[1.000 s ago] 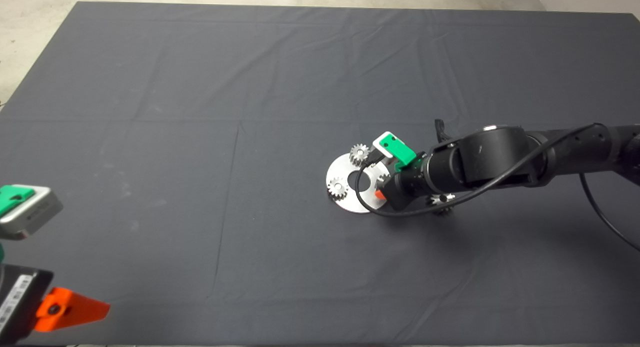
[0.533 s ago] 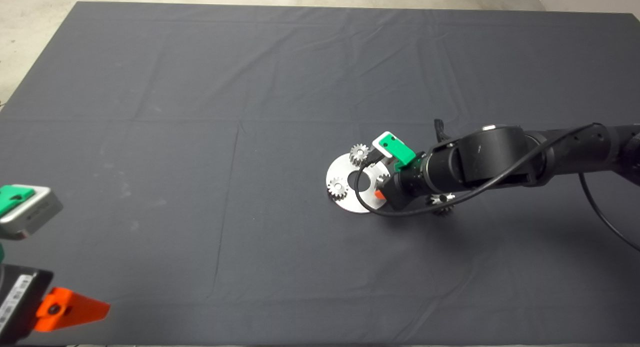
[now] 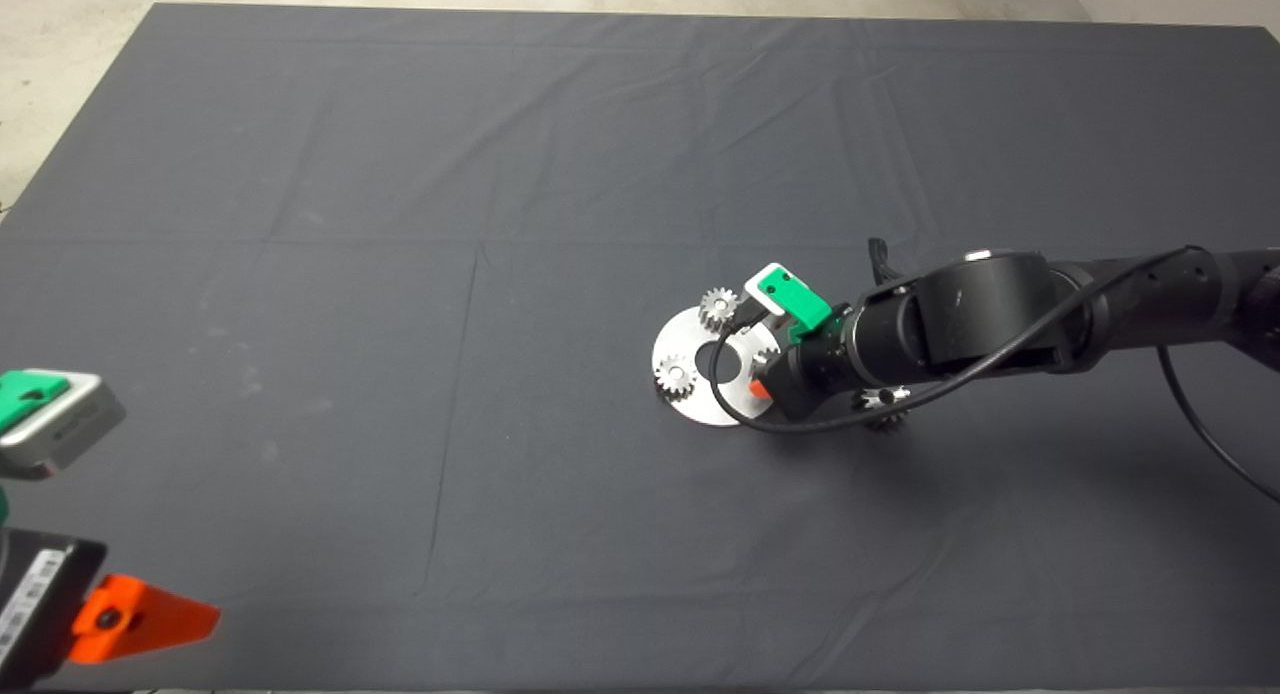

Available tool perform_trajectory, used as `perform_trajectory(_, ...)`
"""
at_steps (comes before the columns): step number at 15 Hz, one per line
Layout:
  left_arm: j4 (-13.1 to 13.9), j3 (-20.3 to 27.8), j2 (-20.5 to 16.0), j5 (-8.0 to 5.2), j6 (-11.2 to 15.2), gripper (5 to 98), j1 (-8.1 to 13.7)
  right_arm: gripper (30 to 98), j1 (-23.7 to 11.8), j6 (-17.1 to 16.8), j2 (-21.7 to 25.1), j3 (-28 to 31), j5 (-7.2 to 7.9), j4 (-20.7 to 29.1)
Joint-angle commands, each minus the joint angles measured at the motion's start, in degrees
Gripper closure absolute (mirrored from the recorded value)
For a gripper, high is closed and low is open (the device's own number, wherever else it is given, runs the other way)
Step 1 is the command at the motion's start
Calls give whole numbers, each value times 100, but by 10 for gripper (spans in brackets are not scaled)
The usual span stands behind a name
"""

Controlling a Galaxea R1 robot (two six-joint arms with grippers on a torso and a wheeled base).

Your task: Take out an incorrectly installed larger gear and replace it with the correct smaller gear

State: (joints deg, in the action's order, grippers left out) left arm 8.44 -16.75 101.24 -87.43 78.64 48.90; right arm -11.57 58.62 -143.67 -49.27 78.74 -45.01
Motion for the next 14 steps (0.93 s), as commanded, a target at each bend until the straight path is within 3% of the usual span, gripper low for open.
perform_trajectory(1,62,68,-3,-204,4,53,24,870,-64,35,-16,-37,27,-201)
perform_trajectory(14,62,68,-3,-204,11,53,24,870,-40,82,35,95,38,-193)
